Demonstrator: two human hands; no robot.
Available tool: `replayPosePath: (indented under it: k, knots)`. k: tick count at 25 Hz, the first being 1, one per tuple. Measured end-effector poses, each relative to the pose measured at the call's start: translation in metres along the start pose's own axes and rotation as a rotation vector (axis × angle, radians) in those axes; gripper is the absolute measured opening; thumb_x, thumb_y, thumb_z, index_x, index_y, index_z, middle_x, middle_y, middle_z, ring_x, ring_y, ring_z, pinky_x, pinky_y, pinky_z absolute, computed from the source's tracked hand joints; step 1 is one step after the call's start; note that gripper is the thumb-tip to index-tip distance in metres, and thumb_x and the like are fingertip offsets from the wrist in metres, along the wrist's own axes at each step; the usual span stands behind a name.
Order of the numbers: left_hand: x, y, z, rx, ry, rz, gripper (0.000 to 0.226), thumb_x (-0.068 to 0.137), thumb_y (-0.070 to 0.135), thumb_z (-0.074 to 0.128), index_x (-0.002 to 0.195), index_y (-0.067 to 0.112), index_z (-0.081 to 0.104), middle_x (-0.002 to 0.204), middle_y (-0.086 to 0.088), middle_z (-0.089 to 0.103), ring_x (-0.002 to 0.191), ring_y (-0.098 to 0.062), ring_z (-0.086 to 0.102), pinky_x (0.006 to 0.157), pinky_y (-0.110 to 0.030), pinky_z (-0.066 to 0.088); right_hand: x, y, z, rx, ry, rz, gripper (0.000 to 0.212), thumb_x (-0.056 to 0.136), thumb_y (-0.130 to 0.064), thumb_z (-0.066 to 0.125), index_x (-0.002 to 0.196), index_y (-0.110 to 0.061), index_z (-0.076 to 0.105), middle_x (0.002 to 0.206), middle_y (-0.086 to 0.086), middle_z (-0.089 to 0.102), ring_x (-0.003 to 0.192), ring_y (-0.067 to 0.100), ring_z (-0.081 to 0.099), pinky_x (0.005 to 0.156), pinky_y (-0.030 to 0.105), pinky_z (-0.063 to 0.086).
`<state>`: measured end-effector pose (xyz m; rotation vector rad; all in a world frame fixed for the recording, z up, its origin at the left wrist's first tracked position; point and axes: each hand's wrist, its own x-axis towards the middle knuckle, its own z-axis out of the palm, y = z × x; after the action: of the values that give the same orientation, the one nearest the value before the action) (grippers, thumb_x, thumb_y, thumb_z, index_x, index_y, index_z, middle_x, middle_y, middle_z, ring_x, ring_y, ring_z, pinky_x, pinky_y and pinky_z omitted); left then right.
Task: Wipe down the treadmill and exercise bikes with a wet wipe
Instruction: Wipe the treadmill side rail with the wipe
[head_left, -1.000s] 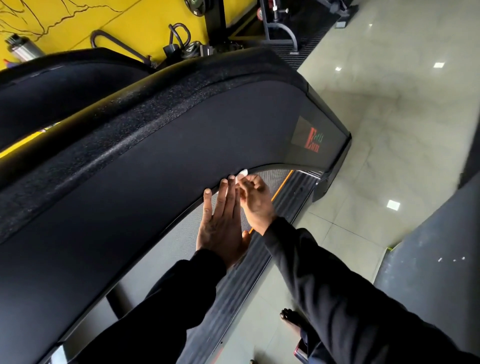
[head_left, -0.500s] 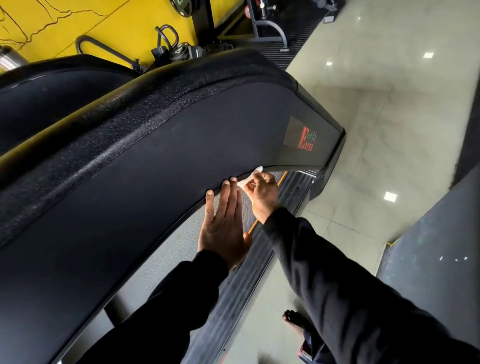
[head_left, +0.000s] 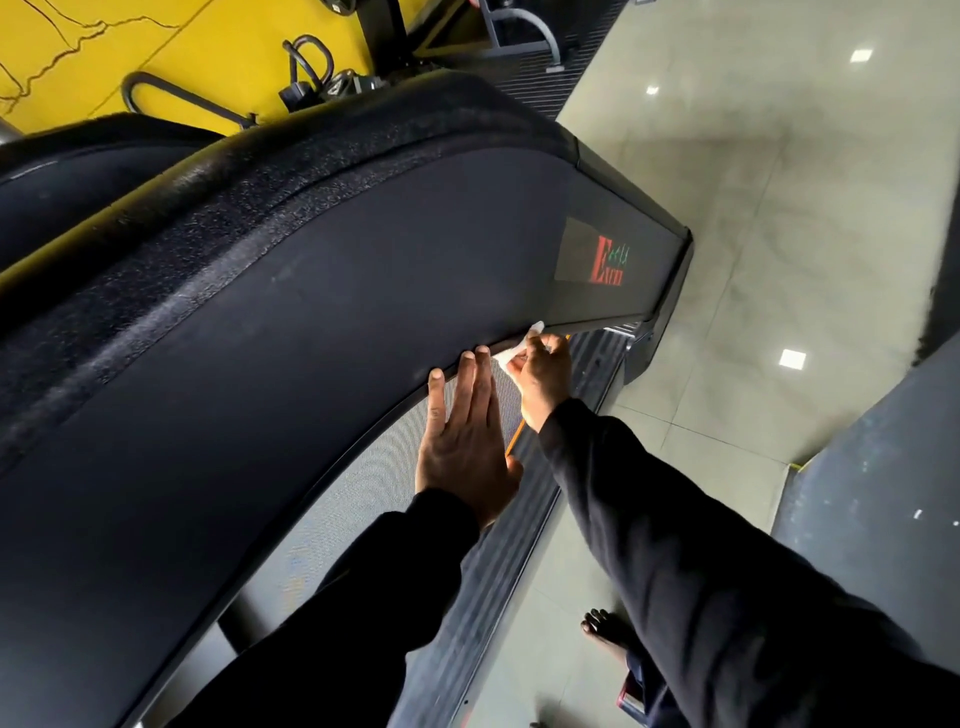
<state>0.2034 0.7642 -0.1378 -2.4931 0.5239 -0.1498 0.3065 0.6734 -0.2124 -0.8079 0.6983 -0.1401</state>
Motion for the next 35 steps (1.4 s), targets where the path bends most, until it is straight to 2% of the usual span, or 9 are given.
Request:
replayPosePath:
  k: [6,11,14,19,21,23,26,30,35]
  knots:
    - [0.007,0.004,0.001,-0.045,-0.015,0.053,0.098,0.077,0.052,0.059,0.149,-0.006,0.029,0.160,-0.025,0.015,0.151,-0.034,0.010,0.118,-0.054,-0.015,0.009,0.022,-0.004,-0.230,0.026,-0.076,0.022,0.085,-0.032,0.061,0.071,-0.019,0.053,0.060,-0.007,0.052,0.060,0.013,0.049,0.065,0.032,0.050]
    - [0.007,-0.001,-0.014,-0.459,0.126,0.126,0.074,0.071,0.034,0.073,0.133,-0.004,0.054,0.132,-0.021,0.057,0.126,-0.036,0.052,0.116,-0.055,0.021,-0.036,-0.012,-0.017,-0.274,-0.037,-0.231,0.035,0.094,0.001,0.056,0.066,-0.019,0.047,0.057,-0.007,0.051,0.046,-0.008,0.048,0.056,0.013,0.039]
    - [-0.001,-0.011,-0.043,-0.777,0.102,0.058,0.061,0.080,0.016,0.061,0.137,0.000,0.048,0.135,-0.018,0.053,0.128,-0.036,0.047,0.113,-0.043,0.026,-0.064,-0.039,-0.019,-0.240,-0.020,-0.119,0.032,0.094,-0.003,0.058,0.067,-0.015,0.044,0.047,-0.004,0.039,0.037,0.001,0.036,0.038,0.016,0.030]
    - [0.013,-0.021,-0.062,-1.084,-0.048,-0.135,0.058,0.091,0.017,0.051,0.147,0.009,0.038,0.149,-0.015,0.041,0.136,-0.030,0.039,0.109,-0.036,0.031,-0.076,-0.063,-0.027,-0.469,-0.027,-0.233,0.021,0.069,-0.019,0.077,0.073,-0.017,0.057,0.068,0.008,0.068,0.065,0.024,0.065,0.057,0.036,0.052]
    - [0.029,-0.018,-0.067,-1.138,-0.078,-0.175,0.057,0.092,0.017,0.052,0.147,0.008,0.039,0.148,-0.015,0.041,0.137,-0.030,0.039,0.110,-0.034,0.031,-0.064,-0.073,-0.031,-0.547,0.020,-0.267,0.011,0.073,-0.025,0.069,0.071,-0.019,0.060,0.082,0.015,0.073,0.081,0.034,0.071,0.072,0.045,0.057]
    - [0.052,-0.010,-0.072,-1.158,-0.094,-0.198,0.056,0.090,0.016,0.054,0.145,0.007,0.043,0.145,-0.015,0.046,0.135,-0.029,0.042,0.110,-0.033,0.033,-0.072,-0.102,-0.032,-0.640,0.090,-0.303,0.007,0.079,-0.027,0.067,0.073,-0.026,0.066,0.091,0.013,0.073,0.094,0.032,0.068,0.081,0.037,0.054]
    - [0.097,0.003,-0.074,-1.164,-0.121,-0.197,0.056,0.090,0.017,0.055,0.144,0.008,0.045,0.144,-0.016,0.049,0.133,-0.030,0.045,0.110,-0.033,0.035,-0.036,-0.132,-0.039,-0.691,0.076,-0.325,0.007,0.092,-0.016,0.061,0.089,-0.013,0.068,0.093,0.008,0.064,0.090,0.018,0.060,0.074,0.020,0.042]
    - [0.183,0.034,-0.089,-1.147,-0.177,-0.196,0.054,0.090,0.016,0.054,0.143,0.008,0.046,0.144,-0.016,0.050,0.133,-0.030,0.046,0.106,-0.031,0.036,0.051,-0.168,-0.039,-0.738,0.127,-0.376,0.017,0.089,-0.023,0.063,0.073,-0.018,0.059,0.071,0.002,0.056,0.073,0.010,0.053,0.065,0.024,0.036]
    - [0.279,0.063,-0.114,-1.162,-0.228,-0.213,0.053,0.091,0.014,0.052,0.144,0.007,0.046,0.146,-0.016,0.049,0.133,-0.030,0.047,0.106,-0.031,0.037,0.132,-0.231,-0.043,-0.765,0.136,-0.336,0.013,0.086,-0.017,0.065,0.095,-0.008,0.069,0.092,0.009,0.070,0.089,0.022,0.063,0.073,0.027,0.046]
